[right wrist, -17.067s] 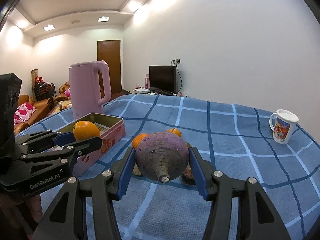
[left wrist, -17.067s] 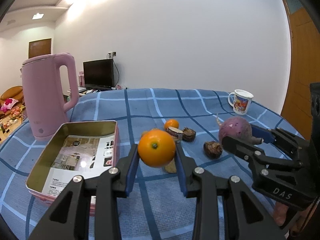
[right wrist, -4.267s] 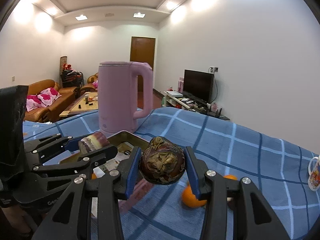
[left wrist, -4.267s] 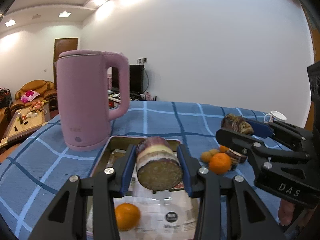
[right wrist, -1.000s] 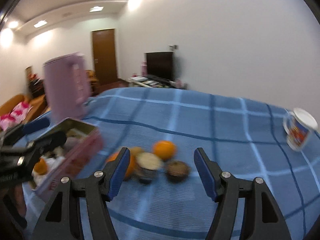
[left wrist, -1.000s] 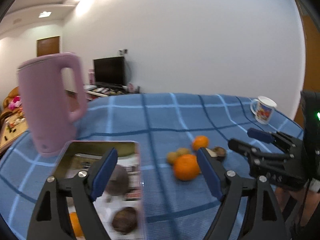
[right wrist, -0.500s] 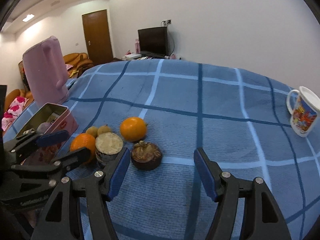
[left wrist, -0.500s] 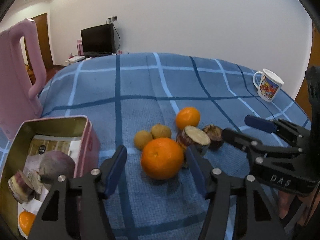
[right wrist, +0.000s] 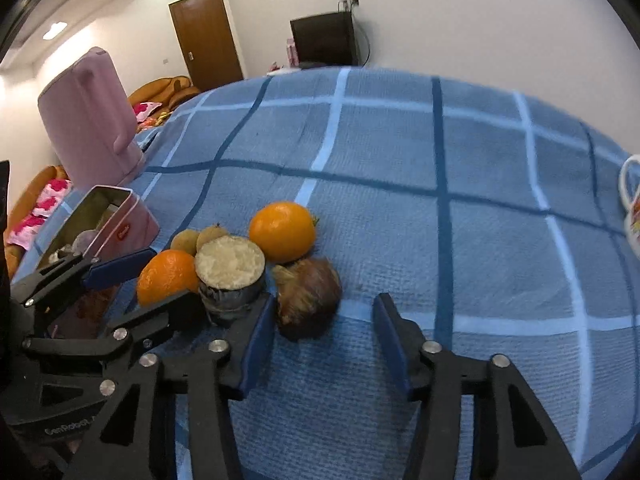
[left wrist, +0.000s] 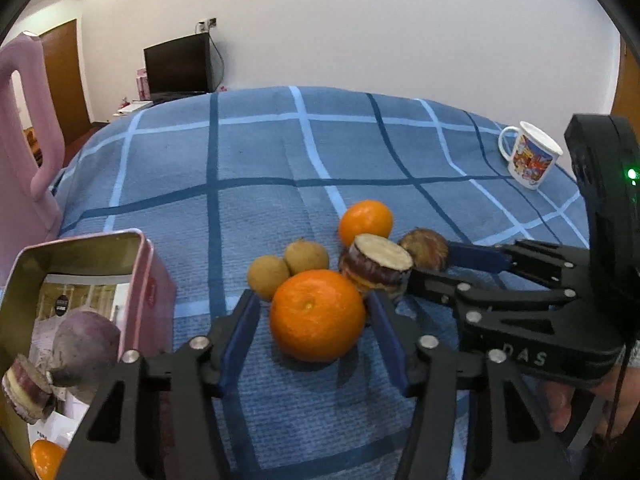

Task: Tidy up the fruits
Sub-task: 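Grasp an orange with the left gripper while the right grasps a dark brown date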

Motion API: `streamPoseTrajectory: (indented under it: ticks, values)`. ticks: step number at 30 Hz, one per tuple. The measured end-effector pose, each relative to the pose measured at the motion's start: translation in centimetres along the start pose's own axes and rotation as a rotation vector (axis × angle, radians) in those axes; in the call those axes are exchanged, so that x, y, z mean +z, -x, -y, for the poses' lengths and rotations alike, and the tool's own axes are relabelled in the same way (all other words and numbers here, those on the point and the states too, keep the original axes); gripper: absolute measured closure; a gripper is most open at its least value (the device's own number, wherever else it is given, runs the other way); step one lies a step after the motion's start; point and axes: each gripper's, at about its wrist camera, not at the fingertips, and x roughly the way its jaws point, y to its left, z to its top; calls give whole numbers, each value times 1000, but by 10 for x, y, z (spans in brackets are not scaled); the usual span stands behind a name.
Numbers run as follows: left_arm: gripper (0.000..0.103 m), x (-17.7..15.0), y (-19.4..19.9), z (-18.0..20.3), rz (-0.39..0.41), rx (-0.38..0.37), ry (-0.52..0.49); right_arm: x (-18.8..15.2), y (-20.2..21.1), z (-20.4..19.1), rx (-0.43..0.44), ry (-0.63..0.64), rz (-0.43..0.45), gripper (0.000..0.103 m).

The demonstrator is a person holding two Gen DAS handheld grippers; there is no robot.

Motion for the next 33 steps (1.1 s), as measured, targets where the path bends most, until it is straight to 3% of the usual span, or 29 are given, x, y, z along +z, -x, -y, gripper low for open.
streamPoseTrajectory:
  ticks: [2, 7, 14, 33]
  values:
    - [51, 0, 0, 0, -1, -9, 2, 0, 1, 0, 12, -1, 4, 63]
    - [54, -1, 1, 0, -2, -16, 2, -1, 3, -9, -3, 37, 10, 72]
    - [54, -1, 6, -1, 19, -35, 1, 0, 9, -10, -10, 45, 39, 77]
    - [54, -3, 34, 0, 152, -32, -11, -4, 33, -16, -44, 75, 168, 78]
